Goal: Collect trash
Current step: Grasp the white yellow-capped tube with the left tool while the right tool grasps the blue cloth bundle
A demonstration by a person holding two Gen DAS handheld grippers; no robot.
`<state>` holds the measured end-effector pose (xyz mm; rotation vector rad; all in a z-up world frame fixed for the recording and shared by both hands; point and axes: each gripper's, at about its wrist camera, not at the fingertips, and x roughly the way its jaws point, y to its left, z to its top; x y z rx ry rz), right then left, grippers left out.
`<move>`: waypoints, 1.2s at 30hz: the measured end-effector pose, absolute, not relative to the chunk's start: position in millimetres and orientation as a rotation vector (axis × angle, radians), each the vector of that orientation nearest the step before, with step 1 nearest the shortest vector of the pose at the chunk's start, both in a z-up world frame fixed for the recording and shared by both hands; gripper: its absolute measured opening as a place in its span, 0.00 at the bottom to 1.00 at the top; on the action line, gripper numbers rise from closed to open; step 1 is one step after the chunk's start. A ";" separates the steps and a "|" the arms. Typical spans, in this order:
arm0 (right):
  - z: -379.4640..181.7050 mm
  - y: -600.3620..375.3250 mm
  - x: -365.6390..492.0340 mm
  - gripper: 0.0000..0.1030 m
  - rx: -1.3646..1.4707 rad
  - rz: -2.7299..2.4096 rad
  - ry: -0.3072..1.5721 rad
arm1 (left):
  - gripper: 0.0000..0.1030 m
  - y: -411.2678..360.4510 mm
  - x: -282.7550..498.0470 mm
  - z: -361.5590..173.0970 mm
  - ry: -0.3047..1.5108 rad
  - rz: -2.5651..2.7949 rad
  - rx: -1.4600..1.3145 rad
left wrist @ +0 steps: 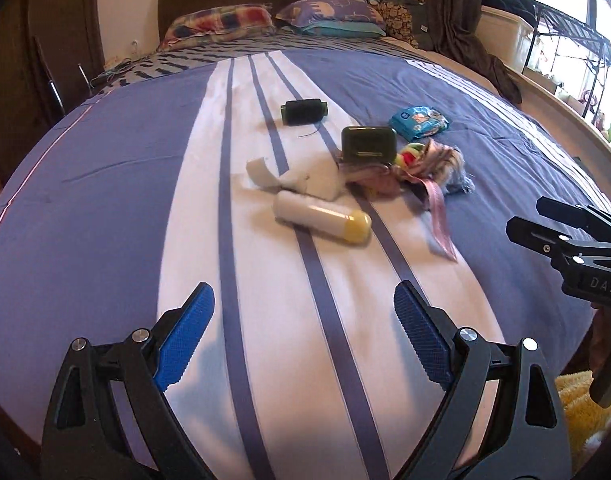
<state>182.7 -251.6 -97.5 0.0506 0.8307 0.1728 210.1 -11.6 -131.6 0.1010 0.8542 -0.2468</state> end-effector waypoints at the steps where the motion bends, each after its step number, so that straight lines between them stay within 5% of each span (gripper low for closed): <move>1: -98.0 -250.6 186.8 0.80 0.050 0.177 0.834 | 0.84 -13.0 215.6 -133.2 0.859 -0.249 0.106; 13: -111.4 -232.2 241.9 0.65 -0.018 0.215 0.897 | 0.86 -22.6 269.1 -146.7 0.892 -0.293 0.132; 15: -111.3 -230.5 248.0 0.58 -0.021 0.226 0.895 | 0.86 -24.3 274.6 -147.0 0.892 -0.300 0.142; 17: -112.4 -226.6 251.8 0.38 -0.034 0.243 0.896 | 0.85 -26.4 278.4 -147.0 0.890 -0.309 0.153; 20: -113.8 -222.9 251.7 0.21 -0.046 0.263 0.894 | 0.80 -26.8 280.0 -146.2 0.885 -0.324 0.147; 23: -111.9 -225.5 244.8 0.18 -0.032 0.272 0.885 | 0.63 -28.5 278.3 -144.3 0.875 -0.335 0.151; 36: -101.0 -256.1 184.6 0.17 0.018 0.222 0.879 | 0.63 -20.2 219.1 -134.9 0.873 -0.323 0.108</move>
